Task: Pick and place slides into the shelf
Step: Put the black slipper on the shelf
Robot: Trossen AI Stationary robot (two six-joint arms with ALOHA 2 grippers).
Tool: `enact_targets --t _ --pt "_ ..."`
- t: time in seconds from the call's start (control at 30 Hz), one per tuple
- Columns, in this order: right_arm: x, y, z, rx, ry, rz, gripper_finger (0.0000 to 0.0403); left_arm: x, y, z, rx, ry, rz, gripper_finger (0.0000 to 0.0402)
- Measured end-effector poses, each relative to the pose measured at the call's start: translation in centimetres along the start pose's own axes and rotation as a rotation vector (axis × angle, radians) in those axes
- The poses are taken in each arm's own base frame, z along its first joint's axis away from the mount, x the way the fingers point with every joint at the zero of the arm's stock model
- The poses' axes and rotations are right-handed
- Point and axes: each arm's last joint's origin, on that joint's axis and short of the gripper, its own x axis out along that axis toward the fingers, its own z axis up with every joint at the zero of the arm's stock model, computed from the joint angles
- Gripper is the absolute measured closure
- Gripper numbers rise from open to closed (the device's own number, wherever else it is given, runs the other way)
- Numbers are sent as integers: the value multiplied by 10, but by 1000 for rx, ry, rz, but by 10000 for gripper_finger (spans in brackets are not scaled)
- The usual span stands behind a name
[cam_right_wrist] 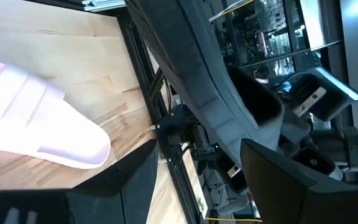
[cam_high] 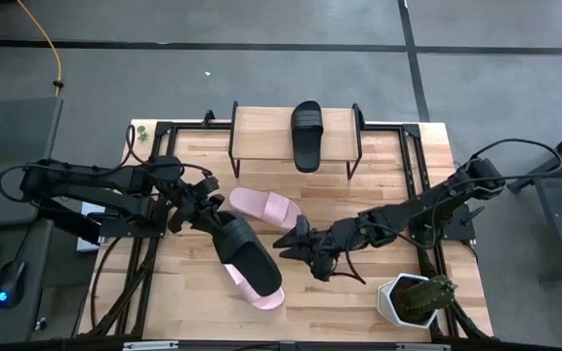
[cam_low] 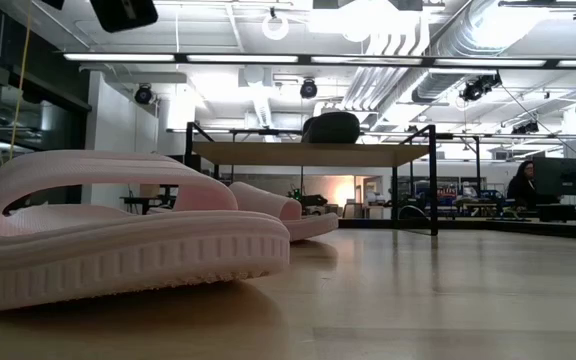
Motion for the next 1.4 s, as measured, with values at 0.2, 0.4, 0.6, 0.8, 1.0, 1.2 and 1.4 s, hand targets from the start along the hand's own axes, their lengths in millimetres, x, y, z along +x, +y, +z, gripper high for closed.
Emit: enact_targets --t 0.2,0.4,0.6,0.8,1.0,1.2,1.4 --pt "-3 3 11 -27 -33 -2 182 -4 5 3 -6 -19 30 396" --pt "-5 5 16 -66 -31 -8 182 -6 6 5 -9 -18 27 396" --pt "-5 5 16 -66 -38 -10 182 -5 6 5 -10 -14 27 396" --pt "-5 3 19 -60 -110 -9 182 -5 6 4 -12 -13 28 396" --pt "-5 3 20 -41 -134 0 182 -5 6 4 -12 -13 29 396" --pt "-2 5 21 -40 -172 5 182 -4 8 5 -18 -7 34 396" --pt "10 9 18 -39 -200 -6 182 0 12 6 -14 0 37 396"
